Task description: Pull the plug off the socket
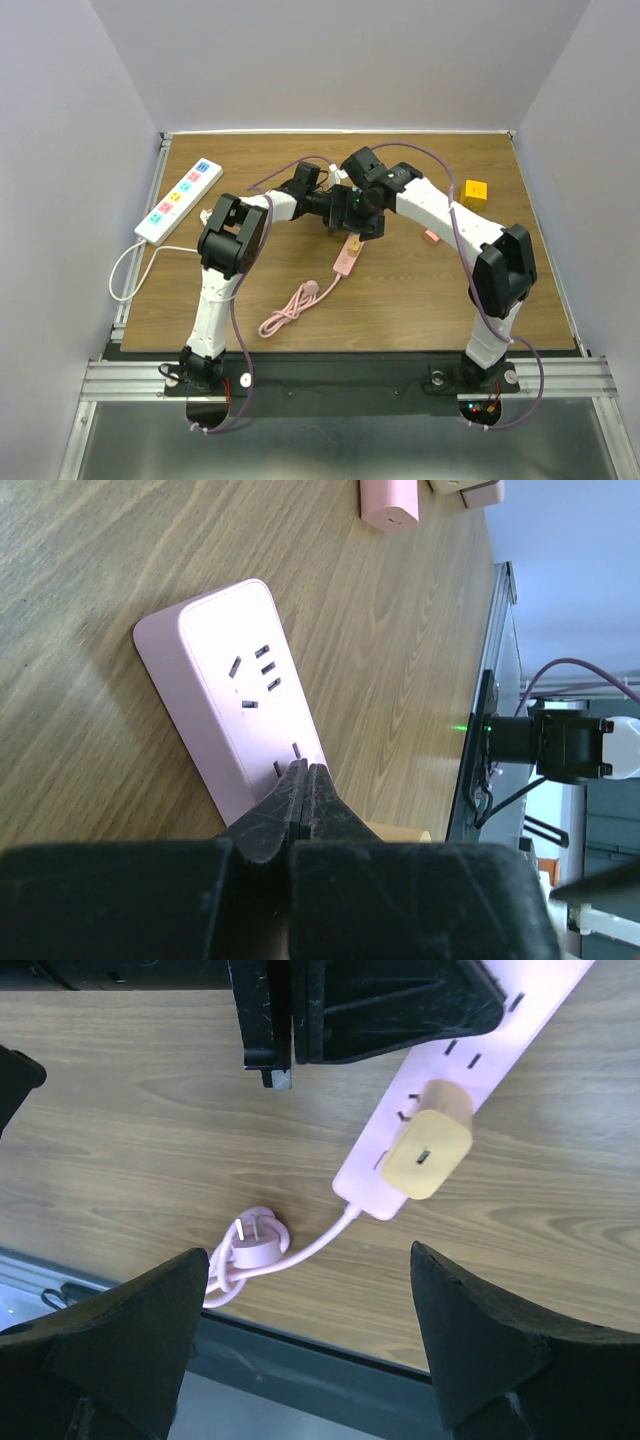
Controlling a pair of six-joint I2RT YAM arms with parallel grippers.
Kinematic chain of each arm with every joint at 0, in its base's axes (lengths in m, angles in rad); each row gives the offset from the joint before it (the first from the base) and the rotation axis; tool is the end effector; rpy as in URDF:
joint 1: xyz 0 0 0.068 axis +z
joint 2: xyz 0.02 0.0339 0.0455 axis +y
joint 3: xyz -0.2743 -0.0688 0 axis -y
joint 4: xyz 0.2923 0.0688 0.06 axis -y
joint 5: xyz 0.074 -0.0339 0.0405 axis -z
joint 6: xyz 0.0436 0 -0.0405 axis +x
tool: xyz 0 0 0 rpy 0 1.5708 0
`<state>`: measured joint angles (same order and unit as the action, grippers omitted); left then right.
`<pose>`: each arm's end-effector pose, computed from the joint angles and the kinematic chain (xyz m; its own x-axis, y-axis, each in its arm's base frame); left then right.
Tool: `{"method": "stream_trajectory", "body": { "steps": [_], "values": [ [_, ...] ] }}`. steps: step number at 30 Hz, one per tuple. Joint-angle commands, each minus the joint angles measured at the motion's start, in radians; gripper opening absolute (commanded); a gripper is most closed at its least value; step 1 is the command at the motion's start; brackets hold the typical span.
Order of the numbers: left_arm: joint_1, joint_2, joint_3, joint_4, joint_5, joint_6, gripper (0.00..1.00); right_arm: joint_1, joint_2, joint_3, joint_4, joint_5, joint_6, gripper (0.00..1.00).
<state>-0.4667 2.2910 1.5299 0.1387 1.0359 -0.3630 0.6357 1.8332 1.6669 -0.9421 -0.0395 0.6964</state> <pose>0.4583 -0.2729 0.1054 -0.7898 0.1952 -0.5814 0.6131 0.2247 -0.7574 0.3545 0.2637 0.2840 -0.9421 0.1014 -0.3195 -0.0041 0.9497 0.3133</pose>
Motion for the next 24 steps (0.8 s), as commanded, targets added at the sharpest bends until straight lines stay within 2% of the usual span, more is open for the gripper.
{"method": "stream_trajectory", "body": {
  "steps": [1, 8, 19, 21, 24],
  "values": [
    [0.011, 0.036, -0.066, -0.085, -0.132, 0.047, 0.0, 0.004, 0.024, 0.007, 0.037, 0.001, 0.084, 0.87],
    [0.011, 0.022, -0.108, -0.053, -0.129, 0.032, 0.0, 0.009, 0.023, -0.041, 0.017, 0.128, 0.166, 0.87],
    [0.011, 0.028, -0.134, -0.019, -0.116, -0.004, 0.0, 0.013, 0.159, -0.038, 0.034, 0.158, 0.198, 0.85],
    [0.011, 0.027, -0.137, -0.016, -0.116, -0.008, 0.0, 0.013, 0.188, -0.024, 0.034, 0.19, 0.204, 0.79],
    [0.01, 0.025, -0.145, -0.011, -0.116, -0.01, 0.0, 0.013, 0.209, 0.004, 0.032, 0.208, 0.203, 0.6]
  ]
}}
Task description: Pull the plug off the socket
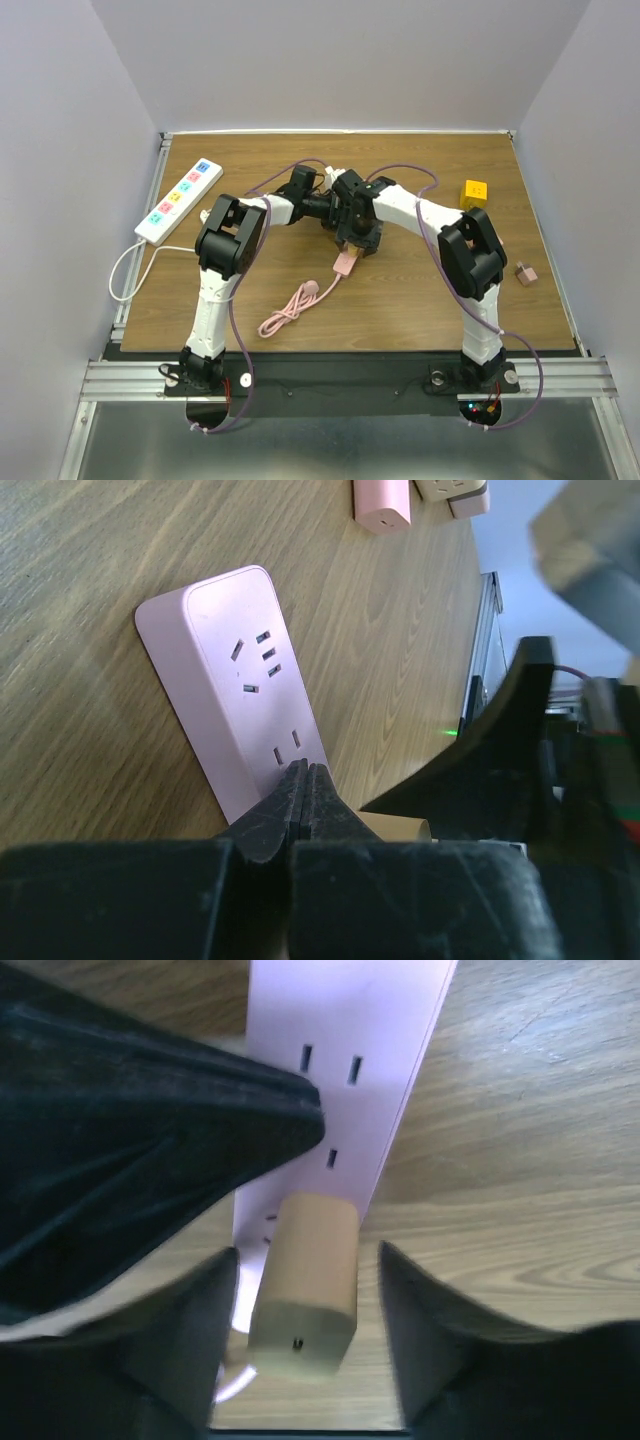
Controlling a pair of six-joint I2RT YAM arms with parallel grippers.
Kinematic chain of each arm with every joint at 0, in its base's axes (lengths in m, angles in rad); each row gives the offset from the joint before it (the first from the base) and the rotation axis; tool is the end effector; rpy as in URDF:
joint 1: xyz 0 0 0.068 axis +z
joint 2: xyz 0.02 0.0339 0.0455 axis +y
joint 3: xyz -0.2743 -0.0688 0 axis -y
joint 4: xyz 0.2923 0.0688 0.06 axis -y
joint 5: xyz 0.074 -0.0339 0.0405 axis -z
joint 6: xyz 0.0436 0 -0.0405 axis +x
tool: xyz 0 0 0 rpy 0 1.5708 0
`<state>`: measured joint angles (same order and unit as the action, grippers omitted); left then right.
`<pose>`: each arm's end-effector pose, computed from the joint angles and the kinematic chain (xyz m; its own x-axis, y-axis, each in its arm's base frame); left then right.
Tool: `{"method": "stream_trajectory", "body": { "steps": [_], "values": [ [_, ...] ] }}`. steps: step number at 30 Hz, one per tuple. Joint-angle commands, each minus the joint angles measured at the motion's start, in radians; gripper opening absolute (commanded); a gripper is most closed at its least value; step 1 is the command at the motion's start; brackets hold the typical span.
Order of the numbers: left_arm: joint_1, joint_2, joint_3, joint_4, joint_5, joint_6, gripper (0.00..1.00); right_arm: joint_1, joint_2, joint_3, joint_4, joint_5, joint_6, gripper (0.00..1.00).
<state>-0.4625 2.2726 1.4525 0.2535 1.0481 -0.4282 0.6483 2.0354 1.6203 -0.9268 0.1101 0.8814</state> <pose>0.4495 -0.2663 0.0988 -0.8012 0.1678 -0.5744 0.5984 0.2091 -0.7734 0.3705 0.2747 0.1815 -0.9416 0.2489 -0.2269 0.2299 0.9673 0.1070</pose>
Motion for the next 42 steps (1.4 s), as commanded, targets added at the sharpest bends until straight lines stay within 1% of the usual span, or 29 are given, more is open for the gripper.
{"method": "stream_trajectory", "body": {
  "steps": [1, 3, 4, 6, 7, 18, 22, 28, 33, 35, 36, 37, 39, 40, 42],
  "values": [
    [0.004, 0.042, -0.069, -0.128, -0.128, 0.055, 0.0, -0.001, 0.006, 0.056, 0.016, 0.057, 0.016, 0.47],
    [0.002, 0.039, -0.075, -0.126, -0.132, 0.058, 0.0, 0.001, -0.009, 0.065, 0.014, 0.06, 0.011, 0.33],
    [-0.001, 0.036, -0.081, -0.126, -0.134, 0.06, 0.0, -0.001, -0.029, 0.073, 0.013, 0.06, 0.005, 0.2],
    [-0.007, 0.036, -0.087, -0.126, -0.141, 0.065, 0.0, 0.001, -0.053, 0.081, 0.01, 0.059, -0.005, 0.09],
    [-0.008, 0.036, -0.093, -0.126, -0.142, 0.065, 0.0, -0.001, -0.075, 0.093, 0.003, 0.054, -0.013, 0.01],
    [-0.03, 0.048, -0.107, -0.126, -0.163, 0.072, 0.0, -0.013, -0.129, 0.24, -0.127, 0.056, -0.074, 0.01],
    [-0.034, 0.05, -0.109, -0.126, -0.177, 0.072, 0.0, -0.041, -0.156, 0.224, -0.136, 0.042, -0.087, 0.0],
    [-0.057, 0.05, -0.113, -0.131, -0.207, 0.072, 0.0, -0.055, -0.142, 0.187, -0.136, 0.026, -0.117, 0.0],
    [-0.064, 0.056, -0.118, -0.131, -0.22, 0.069, 0.0, -0.065, -0.162, 0.211, -0.139, 0.042, -0.166, 0.0],
    [-0.062, 0.05, -0.116, -0.132, -0.227, 0.072, 0.0, -0.082, -0.19, 0.185, -0.182, 0.086, -0.174, 0.0],
    [-0.062, 0.047, -0.113, -0.132, -0.227, 0.072, 0.0, -0.094, -0.207, 0.161, -0.193, 0.103, -0.173, 0.01],
    [-0.061, 0.041, -0.109, -0.134, -0.227, 0.071, 0.0, -0.134, -0.224, 0.121, -0.193, 0.135, -0.176, 0.0],
    [-0.057, 0.035, -0.1, -0.134, -0.221, 0.066, 0.0, -0.2, -0.256, -0.002, -0.184, 0.163, -0.179, 0.0],
    [-0.054, 0.025, -0.089, -0.134, -0.218, 0.063, 0.0, -0.282, -0.283, -0.04, -0.155, 0.181, -0.183, 0.0],
    [-0.053, 0.013, -0.075, -0.138, -0.212, 0.055, 0.0, -0.376, -0.296, -0.12, -0.129, 0.226, -0.194, 0.0]
  ]
}}
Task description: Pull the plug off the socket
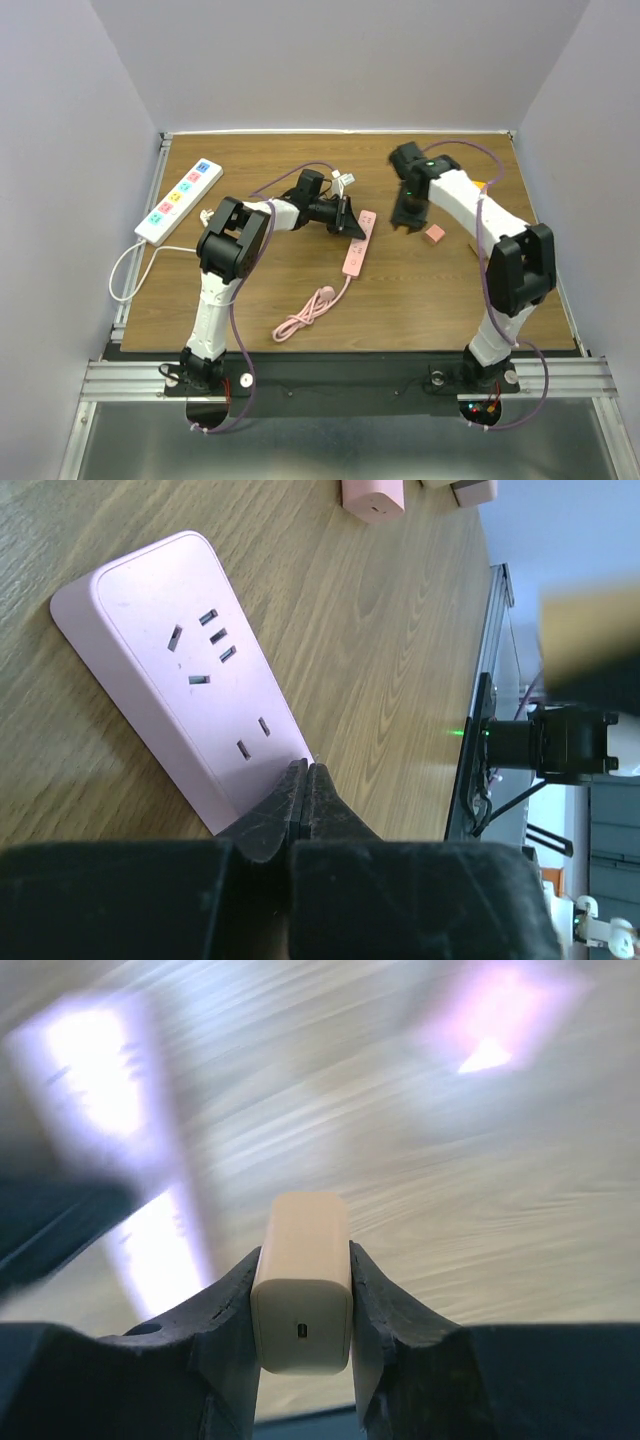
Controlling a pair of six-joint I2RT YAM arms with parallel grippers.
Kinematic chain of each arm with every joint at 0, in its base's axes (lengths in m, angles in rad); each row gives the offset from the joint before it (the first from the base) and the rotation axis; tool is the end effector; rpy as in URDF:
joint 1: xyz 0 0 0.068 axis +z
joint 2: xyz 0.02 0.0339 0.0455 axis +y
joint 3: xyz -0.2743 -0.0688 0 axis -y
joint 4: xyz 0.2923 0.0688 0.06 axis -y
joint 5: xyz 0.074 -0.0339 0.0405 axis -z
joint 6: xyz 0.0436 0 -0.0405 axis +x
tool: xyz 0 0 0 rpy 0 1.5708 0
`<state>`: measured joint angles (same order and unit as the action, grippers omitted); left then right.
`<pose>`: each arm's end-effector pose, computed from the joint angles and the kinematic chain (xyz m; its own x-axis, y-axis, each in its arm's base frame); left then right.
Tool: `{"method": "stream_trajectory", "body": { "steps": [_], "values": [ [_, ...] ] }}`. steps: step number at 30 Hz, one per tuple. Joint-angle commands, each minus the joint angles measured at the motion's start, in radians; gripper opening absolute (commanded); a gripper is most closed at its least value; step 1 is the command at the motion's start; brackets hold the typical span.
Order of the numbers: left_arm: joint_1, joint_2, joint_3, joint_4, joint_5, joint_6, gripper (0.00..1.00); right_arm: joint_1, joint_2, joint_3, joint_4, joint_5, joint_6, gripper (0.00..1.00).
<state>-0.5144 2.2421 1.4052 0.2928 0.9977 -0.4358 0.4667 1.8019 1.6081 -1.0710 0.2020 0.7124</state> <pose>0.4299 -0.2850 0.1009 -0.7854 0.1809 -0.5920 0.6190 0.2148 -0.7555 0.3758 0.1795 0.2718 -0.8973 0.2650 -0.3530 0.2639 0.9631 0.0521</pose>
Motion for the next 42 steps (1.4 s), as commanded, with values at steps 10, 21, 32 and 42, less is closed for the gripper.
{"method": "stream_trajectory", "body": {
  "steps": [10, 21, 32, 42],
  "values": [
    [-0.001, -0.041, 0.07, -0.233, -0.179, 0.052, 0.0, -0.513, 0.108, -0.131, 0.133, 0.188, -0.059, 0.11],
    [-0.041, -0.206, 0.225, -0.538, -0.61, 0.137, 0.62, -0.539, 0.165, -0.037, 0.183, 0.14, -0.074, 0.85],
    [-0.236, -0.165, 0.322, -0.794, -1.023, 0.252, 0.8, -0.539, -0.062, -0.034, 0.128, 0.013, -0.117, 1.0],
    [-0.292, -0.118, 0.282, -0.796, -1.154, 0.197, 0.93, -0.537, -0.335, -0.096, 0.01, -0.019, -0.094, 1.0]
  ]
}}
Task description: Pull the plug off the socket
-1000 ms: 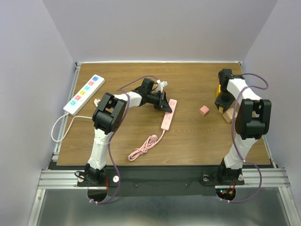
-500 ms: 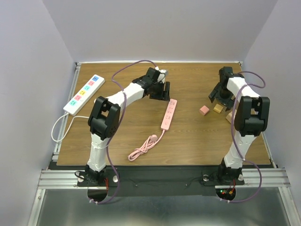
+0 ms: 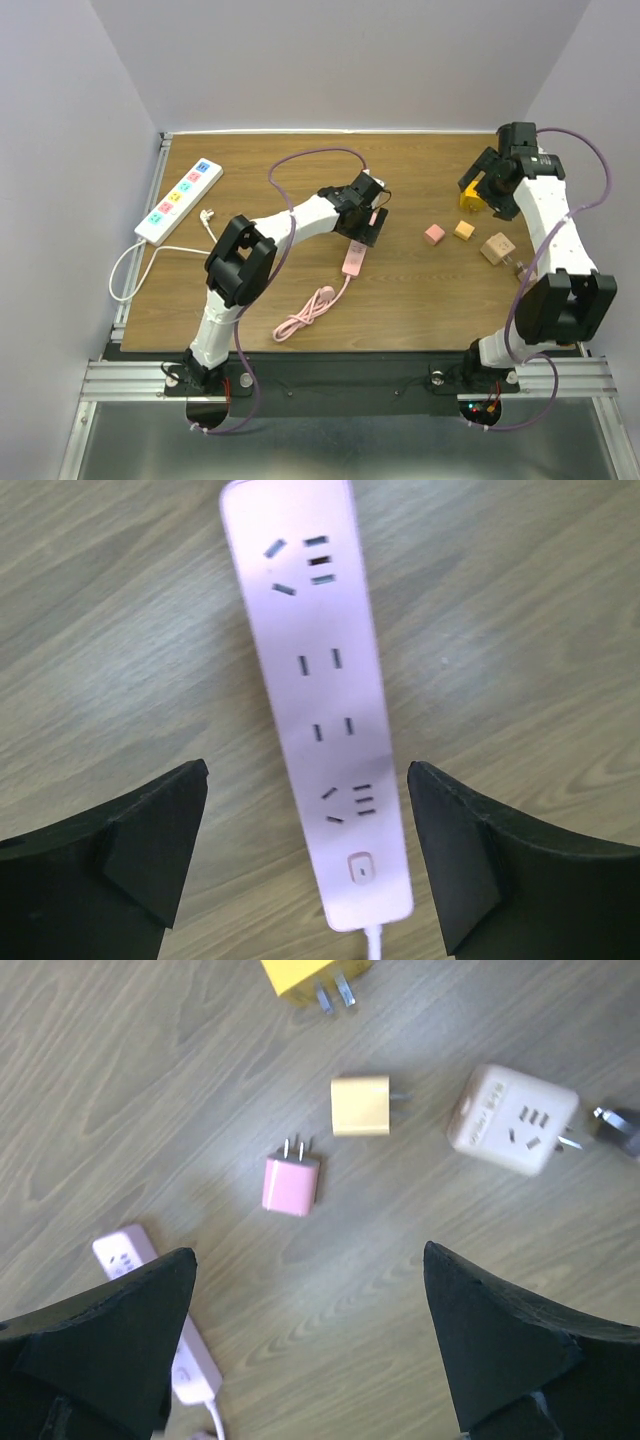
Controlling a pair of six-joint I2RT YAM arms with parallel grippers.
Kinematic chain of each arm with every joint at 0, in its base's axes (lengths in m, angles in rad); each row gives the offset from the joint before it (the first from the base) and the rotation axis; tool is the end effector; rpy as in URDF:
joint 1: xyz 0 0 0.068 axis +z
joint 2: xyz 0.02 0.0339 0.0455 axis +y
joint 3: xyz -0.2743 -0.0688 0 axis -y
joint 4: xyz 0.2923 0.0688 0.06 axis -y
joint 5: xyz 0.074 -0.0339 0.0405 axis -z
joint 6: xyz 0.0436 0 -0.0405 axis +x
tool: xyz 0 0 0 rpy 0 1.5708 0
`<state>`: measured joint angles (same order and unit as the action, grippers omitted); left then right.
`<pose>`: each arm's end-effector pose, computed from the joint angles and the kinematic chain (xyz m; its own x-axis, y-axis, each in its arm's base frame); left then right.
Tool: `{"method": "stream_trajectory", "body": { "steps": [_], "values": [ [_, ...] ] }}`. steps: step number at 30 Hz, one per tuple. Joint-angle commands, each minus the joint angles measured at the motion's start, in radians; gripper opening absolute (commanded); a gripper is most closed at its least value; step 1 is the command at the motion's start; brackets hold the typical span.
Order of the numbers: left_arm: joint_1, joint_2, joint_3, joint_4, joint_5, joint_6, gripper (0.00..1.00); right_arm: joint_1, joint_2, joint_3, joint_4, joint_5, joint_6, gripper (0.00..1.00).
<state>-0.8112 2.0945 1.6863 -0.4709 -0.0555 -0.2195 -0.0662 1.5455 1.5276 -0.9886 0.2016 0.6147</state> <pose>0.3628 -0.3785 0.1996 -0.6700 0.3898 -0.6318 0.5674 0.8177 -0.0972 0.3674 -0.0331 0.3438 -0.5898 0.6054 -0.5345 0.6265 0.7606 0.1702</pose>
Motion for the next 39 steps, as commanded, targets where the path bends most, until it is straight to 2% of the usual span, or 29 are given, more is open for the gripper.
{"method": "stream_trajectory", "body": {
  "steps": [1, 7, 15, 17, 18, 19, 21, 22, 23, 27, 30, 31, 33, 34, 37, 39],
  "values": [
    [0.006, 0.041, -0.002, -0.031, -0.107, -0.021, 0.93, -0.004, -0.099, -0.021, -0.081, -0.028, 0.002, 1.0],
    [-0.028, 0.099, -0.011, -0.005, -0.083, -0.047, 0.88, -0.004, -0.162, -0.015, -0.101, -0.073, -0.023, 1.0],
    [-0.082, 0.079, 0.003, 0.043, -0.087, -0.119, 0.87, -0.004, -0.163, -0.027, -0.094, -0.162, -0.073, 1.0],
    [-0.08, 0.126, 0.047, 0.0, -0.078, -0.132, 0.81, 0.0, -0.16, -0.033, -0.085, -0.191, -0.069, 1.0],
    [-0.082, 0.146, 0.065, -0.018, -0.073, -0.135, 0.76, 0.002, -0.159, -0.037, -0.081, -0.197, -0.066, 1.0],
    [-0.083, 0.163, 0.079, -0.031, -0.064, -0.136, 0.6, 0.002, -0.162, -0.047, -0.078, -0.236, -0.063, 1.0],
    [-0.085, 0.188, 0.078, -0.04, -0.081, -0.149, 0.34, 0.005, -0.176, -0.06, -0.064, -0.246, -0.062, 1.0],
    [-0.083, 0.184, 0.055, -0.041, -0.096, -0.156, 0.03, 0.012, -0.179, -0.064, -0.062, -0.243, -0.063, 1.0],
    [-0.079, 0.176, 0.041, -0.041, -0.109, -0.165, 0.0, 0.017, -0.185, -0.067, -0.062, -0.245, -0.061, 1.0],
    [-0.046, 0.133, -0.043, -0.046, -0.165, -0.159, 0.0, 0.028, -0.203, -0.096, -0.042, -0.281, -0.058, 1.0],
    [0.07, 0.089, -0.112, -0.063, -0.207, -0.153, 0.0, 0.031, -0.217, -0.129, -0.03, -0.3, -0.055, 1.0],
    [0.169, 0.072, -0.132, -0.064, -0.198, -0.159, 0.0, 0.034, -0.225, -0.135, -0.027, -0.312, -0.055, 1.0],
    [0.278, 0.021, -0.168, -0.08, -0.193, -0.178, 0.0, 0.037, -0.234, -0.159, -0.015, -0.321, -0.055, 1.0],
    [0.373, 0.004, -0.174, -0.081, -0.181, -0.184, 0.0, 0.04, -0.242, -0.167, -0.013, -0.326, -0.055, 1.0],
    [0.544, -0.031, -0.134, -0.103, -0.22, -0.184, 0.0, 0.043, -0.252, -0.19, -0.002, -0.332, -0.056, 1.0],
    [0.601, -0.002, -0.087, -0.155, -0.283, -0.166, 0.0, 0.046, -0.254, -0.196, 0.001, -0.338, -0.059, 1.0]
  ]
}}
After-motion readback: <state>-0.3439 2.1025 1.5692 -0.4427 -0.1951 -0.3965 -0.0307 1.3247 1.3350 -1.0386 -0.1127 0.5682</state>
